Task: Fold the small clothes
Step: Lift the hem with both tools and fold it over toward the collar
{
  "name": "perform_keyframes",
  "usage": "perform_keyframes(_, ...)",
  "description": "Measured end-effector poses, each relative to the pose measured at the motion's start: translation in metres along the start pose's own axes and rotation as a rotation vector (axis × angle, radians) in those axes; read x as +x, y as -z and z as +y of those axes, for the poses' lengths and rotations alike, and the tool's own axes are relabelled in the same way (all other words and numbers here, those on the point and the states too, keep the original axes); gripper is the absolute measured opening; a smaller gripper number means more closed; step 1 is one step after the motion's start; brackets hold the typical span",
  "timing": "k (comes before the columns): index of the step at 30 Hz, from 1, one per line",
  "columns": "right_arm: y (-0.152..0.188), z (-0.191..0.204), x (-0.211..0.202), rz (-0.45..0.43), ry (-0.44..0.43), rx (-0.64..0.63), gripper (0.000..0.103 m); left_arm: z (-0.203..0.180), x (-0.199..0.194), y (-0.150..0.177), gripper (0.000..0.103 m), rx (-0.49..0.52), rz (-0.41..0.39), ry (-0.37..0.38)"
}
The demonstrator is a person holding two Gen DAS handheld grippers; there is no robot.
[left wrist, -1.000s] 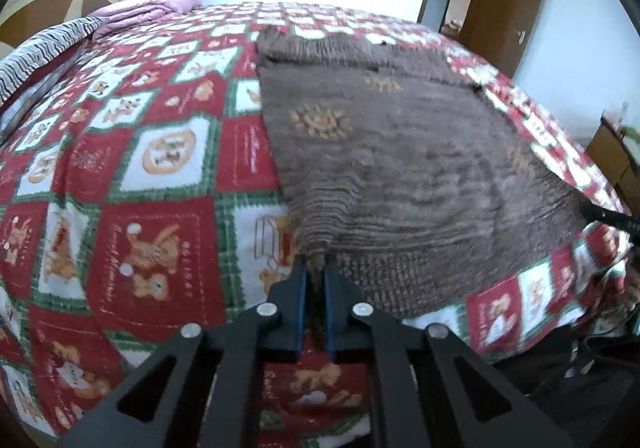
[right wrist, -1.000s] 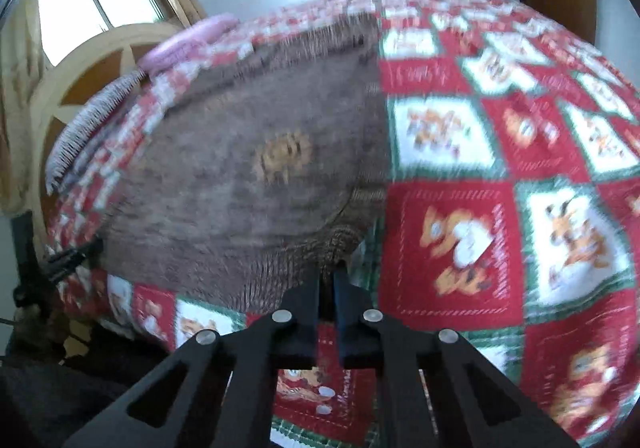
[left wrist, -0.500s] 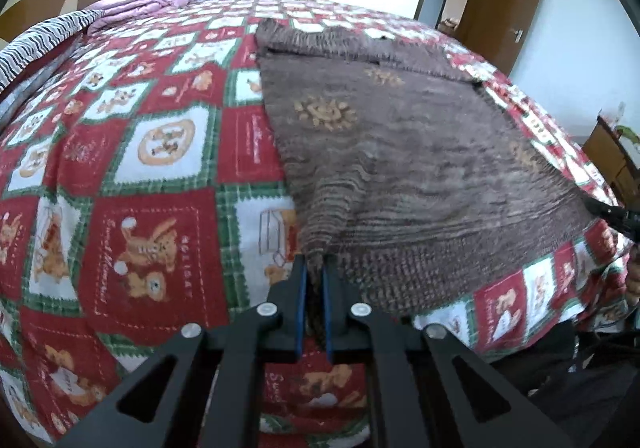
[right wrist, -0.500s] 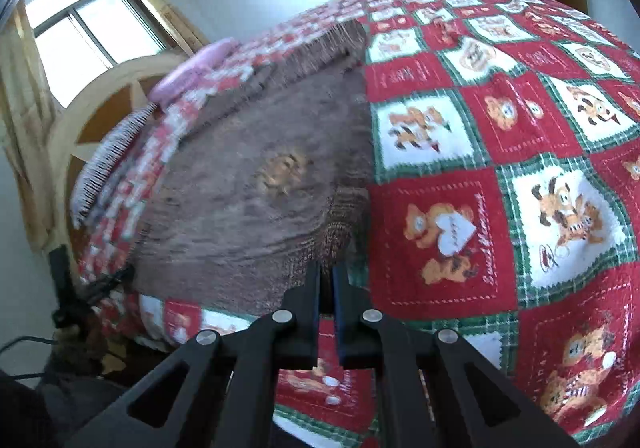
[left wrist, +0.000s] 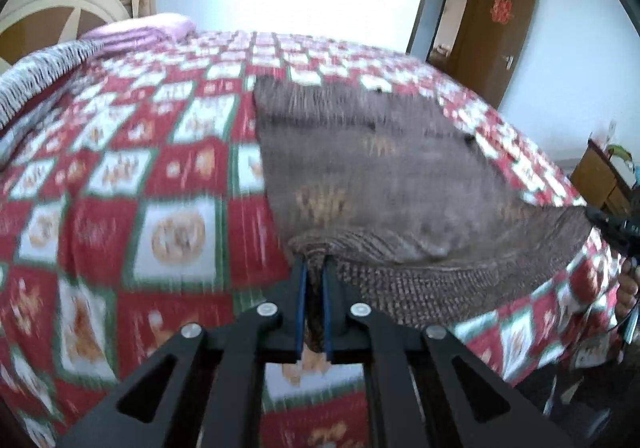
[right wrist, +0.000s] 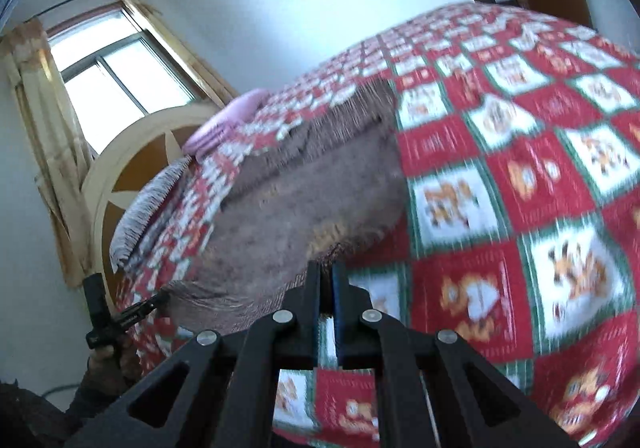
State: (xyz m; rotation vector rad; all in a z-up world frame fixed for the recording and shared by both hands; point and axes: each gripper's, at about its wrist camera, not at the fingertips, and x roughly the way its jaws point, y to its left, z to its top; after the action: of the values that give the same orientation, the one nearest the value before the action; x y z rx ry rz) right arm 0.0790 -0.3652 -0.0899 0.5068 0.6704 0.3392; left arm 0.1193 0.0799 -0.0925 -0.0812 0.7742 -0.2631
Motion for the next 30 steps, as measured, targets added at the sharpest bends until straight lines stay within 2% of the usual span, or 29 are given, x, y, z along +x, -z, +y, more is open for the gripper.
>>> perform_keyframes(4,-0.026,0.006,0.002,-0.056,-0.005,-0.007,0.005,0.001,0.002,-0.025,0.007,-0.005,-0.048,-0.002)
perform_keyframes(11,-0.082,0.018,0.026,-0.093,-0.012,-0.031,0.005,0.012,0.021,-0.065,0.007,-0.032,-0.077,-0.022)
perform_keyframes(22,-0.175,0.043,0.074,-0.120,0.003,-0.098,0.005,0.018,0.048,-0.152,0.007,0.053,-0.148,-0.097)
perform_keyframes(27,-0.214,0.042,0.108,-0.116,0.037,-0.111,0.005,0.020,0.080,-0.187,0.007,0.089,-0.141,-0.129)
perform_keyframes(30,-0.226,0.029,0.133,-0.094,0.060,-0.090,0.005,0.021,0.111,-0.198,0.007,0.115,-0.106,-0.152)
